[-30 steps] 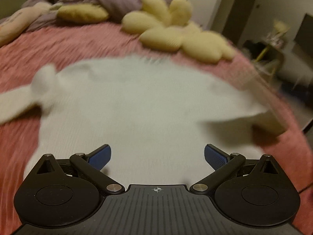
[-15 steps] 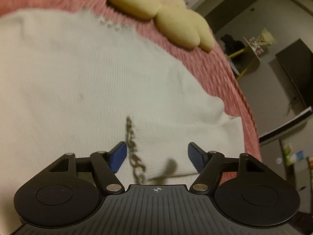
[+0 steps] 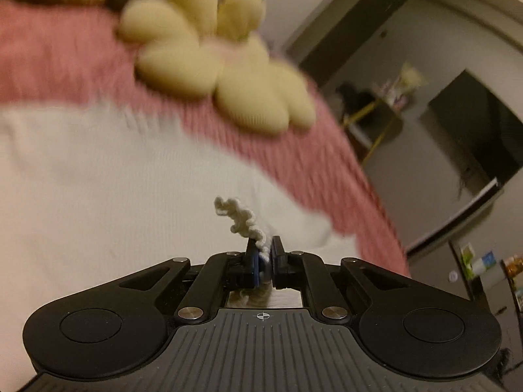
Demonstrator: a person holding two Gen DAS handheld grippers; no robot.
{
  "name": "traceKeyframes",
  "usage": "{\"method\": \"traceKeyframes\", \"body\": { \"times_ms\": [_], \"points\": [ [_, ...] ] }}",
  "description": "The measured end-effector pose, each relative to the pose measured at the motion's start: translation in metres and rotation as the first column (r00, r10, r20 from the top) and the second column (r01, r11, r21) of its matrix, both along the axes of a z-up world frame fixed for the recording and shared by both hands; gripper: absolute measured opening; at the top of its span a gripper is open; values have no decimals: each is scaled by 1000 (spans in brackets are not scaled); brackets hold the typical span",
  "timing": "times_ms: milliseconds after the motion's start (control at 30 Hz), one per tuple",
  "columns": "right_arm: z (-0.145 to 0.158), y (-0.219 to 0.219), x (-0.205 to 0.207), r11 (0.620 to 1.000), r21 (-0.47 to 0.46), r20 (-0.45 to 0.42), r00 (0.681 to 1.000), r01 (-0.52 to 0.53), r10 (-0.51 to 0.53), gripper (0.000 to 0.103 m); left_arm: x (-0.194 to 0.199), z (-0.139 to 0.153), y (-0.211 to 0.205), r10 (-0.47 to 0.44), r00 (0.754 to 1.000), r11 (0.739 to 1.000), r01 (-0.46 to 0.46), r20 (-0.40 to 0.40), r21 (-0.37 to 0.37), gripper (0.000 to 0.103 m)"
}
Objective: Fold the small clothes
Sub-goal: 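Fold the held sleeve across the sweater body with the right tool while the left tool grasps the other cuff, then fold the held sleeve across the sweater body with the left tool and release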
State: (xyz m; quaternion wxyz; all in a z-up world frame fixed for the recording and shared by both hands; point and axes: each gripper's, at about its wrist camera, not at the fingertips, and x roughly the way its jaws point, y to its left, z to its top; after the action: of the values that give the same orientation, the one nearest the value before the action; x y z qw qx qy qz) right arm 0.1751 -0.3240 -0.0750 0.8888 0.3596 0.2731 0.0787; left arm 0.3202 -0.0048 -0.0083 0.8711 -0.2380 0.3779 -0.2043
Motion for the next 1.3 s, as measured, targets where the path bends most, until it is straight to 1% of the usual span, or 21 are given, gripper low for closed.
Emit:
{"method": "traceKeyframes", "body": {
  "times_ms": [67, 133, 200, 267, 300, 333, 400, 467, 500, 567, 600, 633, 700, 833, 900, 967, 1000, 1100, 1167, 1233, 1300],
  "points": [
    [4, 6, 16, 998, 59, -10, 999, -30, 31, 57, -4, 12, 17, 27, 998, 998, -30, 57, 54, 8],
    [3, 15, 34, 989, 131, -27, 997, -72, 76, 60, -6, 15, 35, 49, 994, 988, -62, 94, 143, 9],
    [1, 26, 49, 984, 156, -43, 994, -92, 99, 60, -5, 5, 53, 87, 993, 970, -103, 83, 221, 9],
    [1, 37, 62, 988, 122, -58, 993, -97, 105, 60, -2, -9, 71, 129, 990, 949, -138, 48, 282, 9],
    [0, 39, 68, 990, 107, -67, 993, -92, 100, 60, -2, -19, 79, 150, 988, 933, -152, 30, 326, 9],
    [-2, 41, 73, 991, 105, -74, 993, -87, 95, 60, -3, -25, 86, 159, 987, 925, -155, 19, 345, 9],
    [-9, 43, 82, 990, 126, -93, 993, -67, 79, 60, -2, -39, 97, 177, 984, 927, -161, -15, 338, 12],
    [-17, 45, 86, 992, 122, -120, 991, -38, 52, 60, -3, -50, 106, 211, 977, 935, -193, -30, 298, 24],
    [-20, 47, 86, 993, 116, -126, 991, -30, 45, 60, -2, -55, 109, 215, 976, 942, -198, -37, 270, 38],
    [-21, 52, 82, 994, 104, -126, 991, -24, 37, 60, -2, -59, 114, 203, 978, 959, -187, -55, 213, 35],
    [-20, 53, 79, 995, 97, -124, 992, -24, 36, 60, -1, -61, 116, 190, 979, 965, -174, -67, 194, 14],
    [-18, 56, 74, 996, 84, -122, 992, -29, 40, 60, 0, -62, 118, 176, 982, 969, -159, -73, 188, 9],
    [-16, 57, 63, 997, 63, -111, 993, -36, 43, 60, 1, -61, 117, 158, 986, 971, -144, -55, 192, 9],
    [-16, 60, 61, 999, 9, -114, 993, -36, 37, 59, 5, -42, 121, 146, 989, 973, -146, 12, 179, 9],
    [-13, 64, 68, 1000, -19, -119, 993, -24, 22, 57, 8, -32, 122, 152, 986, 960, -163, 67, 226, 9],
    [-11, 66, 75, 1000, -26, -116, 993, -13, 10, 56, 13, -26, 123, 166, 980, 935, -190, 105, 299, 9],
    [-11, 69, 77, 999, -30, -118, 993, -11, 7, 55, 15, -25, 127, 173, 979, 930, -198, 106, 310, 9],
    [-10, 76, 81, 998, -23, -113, 992, -54, 51, 55, 19, -31, 138, 181, 980, 936, -198, 82, 293, 9],
    [-8, 81, 79, 995, -52, -102, 992, -85, 80, 55, 19, -40, 139, 176, 982, 933, -187, 65, 306, 9],
    [-7, 84, 79, 995, -70, -92, 994, -74, 67, 55, 20, -49, 139, 183, 982, 933, -188, 46, 307, 9],
    [-9, 85, 87, 994, -90, -111, 993, -59, 48, 51, 19, -54, 141, 198, 980, 935, -200, 36, 292, 9]
  ]
}}
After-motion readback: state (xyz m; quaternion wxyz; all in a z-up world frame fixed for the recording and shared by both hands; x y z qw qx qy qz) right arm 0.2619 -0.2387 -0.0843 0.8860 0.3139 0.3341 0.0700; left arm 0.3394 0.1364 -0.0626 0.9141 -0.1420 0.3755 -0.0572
